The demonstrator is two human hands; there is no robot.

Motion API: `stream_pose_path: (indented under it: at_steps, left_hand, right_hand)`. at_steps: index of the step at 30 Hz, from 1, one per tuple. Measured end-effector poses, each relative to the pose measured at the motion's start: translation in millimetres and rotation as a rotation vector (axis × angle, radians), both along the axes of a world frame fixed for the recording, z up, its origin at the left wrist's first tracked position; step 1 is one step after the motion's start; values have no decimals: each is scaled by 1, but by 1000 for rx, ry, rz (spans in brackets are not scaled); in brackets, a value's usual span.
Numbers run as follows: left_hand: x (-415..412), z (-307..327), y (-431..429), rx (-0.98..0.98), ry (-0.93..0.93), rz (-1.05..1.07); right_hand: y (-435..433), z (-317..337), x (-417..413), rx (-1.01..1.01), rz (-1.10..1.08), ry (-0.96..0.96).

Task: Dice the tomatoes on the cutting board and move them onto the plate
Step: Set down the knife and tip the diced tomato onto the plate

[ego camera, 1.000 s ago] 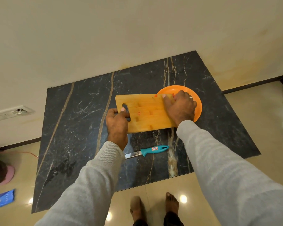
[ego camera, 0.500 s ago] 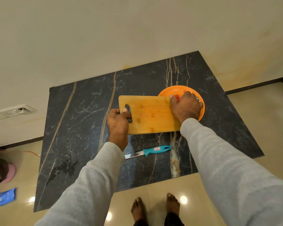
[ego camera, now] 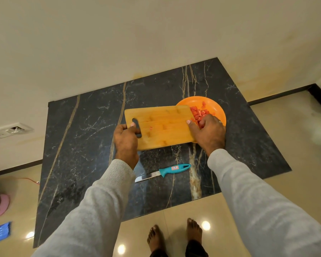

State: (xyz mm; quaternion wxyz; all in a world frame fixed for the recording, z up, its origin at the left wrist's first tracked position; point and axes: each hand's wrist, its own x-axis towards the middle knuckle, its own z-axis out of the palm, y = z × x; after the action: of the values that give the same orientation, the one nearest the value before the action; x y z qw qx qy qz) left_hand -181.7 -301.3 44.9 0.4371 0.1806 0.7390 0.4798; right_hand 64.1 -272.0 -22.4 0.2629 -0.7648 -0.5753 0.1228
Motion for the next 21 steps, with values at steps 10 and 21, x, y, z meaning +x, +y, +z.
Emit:
stream_pose_path:
  at_steps: [10,21]
  left_hand:
    - [-13,-13,-8,13,-42,18]
    - [-25,-17,-10,-3,-34,11]
  right_hand:
    - [9,3,2,-8,-72,-48]
    - [10,-2,1,-58,-60,-140]
